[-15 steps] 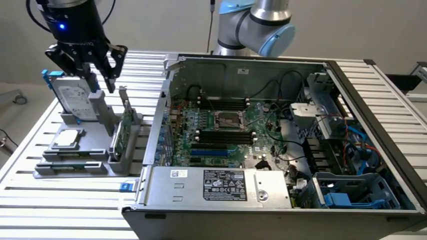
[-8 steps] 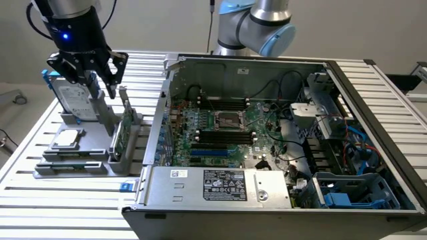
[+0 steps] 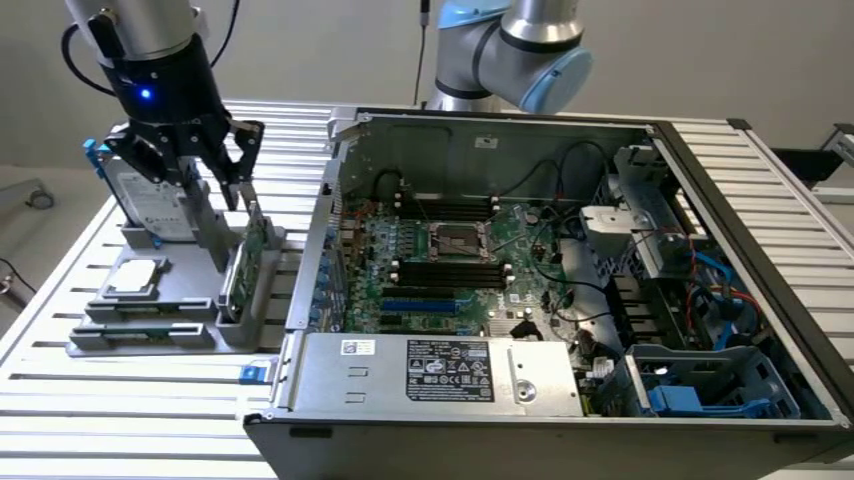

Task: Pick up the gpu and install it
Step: 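Pick up the gpu and move the gpu toward the slot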

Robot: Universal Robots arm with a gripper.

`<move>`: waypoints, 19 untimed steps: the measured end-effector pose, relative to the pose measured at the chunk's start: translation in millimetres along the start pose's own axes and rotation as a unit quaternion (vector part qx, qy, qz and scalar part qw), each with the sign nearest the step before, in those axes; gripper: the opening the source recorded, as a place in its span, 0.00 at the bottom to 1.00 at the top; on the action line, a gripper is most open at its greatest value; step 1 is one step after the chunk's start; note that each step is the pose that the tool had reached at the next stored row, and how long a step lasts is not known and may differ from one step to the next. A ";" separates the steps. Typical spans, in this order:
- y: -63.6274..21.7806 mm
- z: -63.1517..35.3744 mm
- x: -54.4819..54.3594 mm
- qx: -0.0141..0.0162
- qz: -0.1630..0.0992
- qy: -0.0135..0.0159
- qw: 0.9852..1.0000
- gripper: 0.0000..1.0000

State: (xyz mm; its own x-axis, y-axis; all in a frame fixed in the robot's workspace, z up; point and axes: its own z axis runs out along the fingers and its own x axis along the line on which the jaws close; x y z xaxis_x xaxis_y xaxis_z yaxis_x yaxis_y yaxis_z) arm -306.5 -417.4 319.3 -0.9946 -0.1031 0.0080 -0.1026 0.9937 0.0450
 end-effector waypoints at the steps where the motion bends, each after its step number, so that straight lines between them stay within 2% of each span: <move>1: -0.6 1.8 -0.7 0.000 -0.002 0.000 1.000 0.42; 7: -5.0 12.6 -3.2 0.000 -0.013 0.001 1.000 0.42; 19: -15.7 33.8 -2.7 0.000 -0.015 0.001 1.000 0.42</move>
State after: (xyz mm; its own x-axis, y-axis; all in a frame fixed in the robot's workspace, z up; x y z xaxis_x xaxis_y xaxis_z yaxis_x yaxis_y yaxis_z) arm -302.7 -431.2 284.8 -0.9911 -0.1328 0.0080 -0.1323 0.9902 0.0449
